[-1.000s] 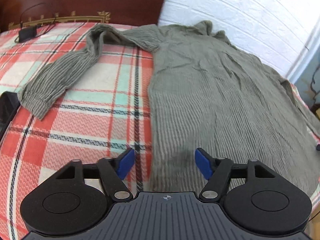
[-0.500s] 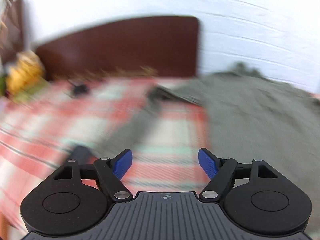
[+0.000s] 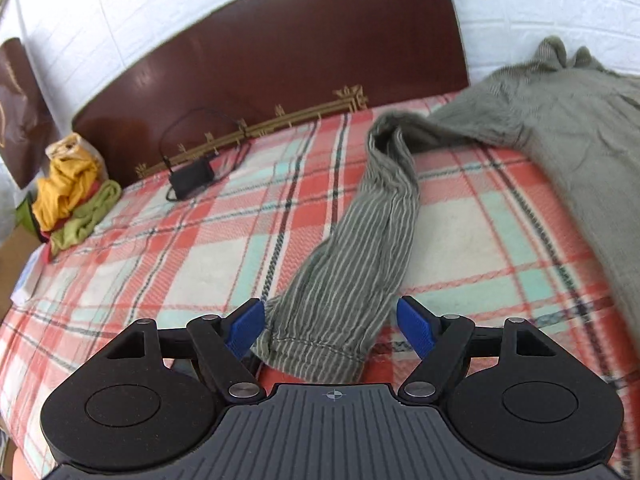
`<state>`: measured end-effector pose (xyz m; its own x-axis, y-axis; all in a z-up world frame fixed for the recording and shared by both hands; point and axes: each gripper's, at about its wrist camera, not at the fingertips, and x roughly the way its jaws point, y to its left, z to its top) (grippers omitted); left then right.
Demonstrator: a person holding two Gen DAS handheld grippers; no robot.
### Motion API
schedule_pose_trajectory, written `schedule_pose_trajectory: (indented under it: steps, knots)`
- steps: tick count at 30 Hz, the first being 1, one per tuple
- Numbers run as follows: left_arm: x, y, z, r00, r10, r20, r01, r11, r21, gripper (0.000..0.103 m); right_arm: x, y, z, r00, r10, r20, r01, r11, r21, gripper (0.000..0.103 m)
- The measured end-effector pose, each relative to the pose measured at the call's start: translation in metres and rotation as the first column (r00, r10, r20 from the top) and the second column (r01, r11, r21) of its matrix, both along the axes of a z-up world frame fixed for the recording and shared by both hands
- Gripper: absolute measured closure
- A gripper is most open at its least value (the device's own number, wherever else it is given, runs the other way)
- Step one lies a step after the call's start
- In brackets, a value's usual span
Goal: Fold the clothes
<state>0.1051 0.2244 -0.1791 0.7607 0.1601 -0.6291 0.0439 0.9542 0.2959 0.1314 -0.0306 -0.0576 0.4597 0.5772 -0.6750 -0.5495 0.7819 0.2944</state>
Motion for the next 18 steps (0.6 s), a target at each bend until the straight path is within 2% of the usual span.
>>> schedule_pose_trajectory:
  steps: [1,2,3,6,8,11,14,18]
  knots:
    - [0.002,0.002,0.000,1.000,0.000,-0.010,0.000,1.000,-0.012,0.053,0.004,0.007,-0.002,1.000,-0.005,-0.020,0.006,1.000,0.012,0.038]
    - [0.002,0.004,0.002,1.000,0.003,-0.021,-0.003,0.999,-0.037,0.092,0.008,0.015,-0.003,0.999,-0.011,-0.040,0.012,1.000,0.025,0.038]
    - [0.002,0.006,0.004,0.999,0.005,-0.033,-0.007,0.998,-0.061,0.099,0.013,0.022,-0.005,0.998,-0.015,-0.061,0.018,0.999,0.037,0.038]
    - [-0.011,0.011,0.023,1.000,-0.012,0.023,0.015,0.985,-0.172,0.100,0.021,0.043,-0.010,0.996,-0.006,-0.092,0.013,0.998,0.069,0.038]
    - [-0.027,0.007,0.040,0.996,-0.043,0.083,0.060,0.976,-0.212,0.100,0.026,0.055,-0.014,0.994,0.006,-0.105,0.004,0.996,0.090,0.038]
    - [-0.049,-0.008,0.055,0.982,-0.116,0.147,0.148,0.962,-0.231,0.099,0.032,0.072,-0.019,0.990,0.010,-0.137,0.008,0.992,0.126,0.038]
    - [-0.064,-0.027,0.056,0.968,-0.193,0.163,0.230,0.942,-0.247,0.099,0.036,0.083,-0.023,0.986,0.011,-0.164,0.014,0.989,0.148,0.038]
    - [-0.071,-0.047,0.046,0.956,-0.258,0.143,0.287,0.921,-0.264,0.098,0.039,0.096,-0.030,0.979,0.018,-0.204,0.015,0.987,0.159,0.038]
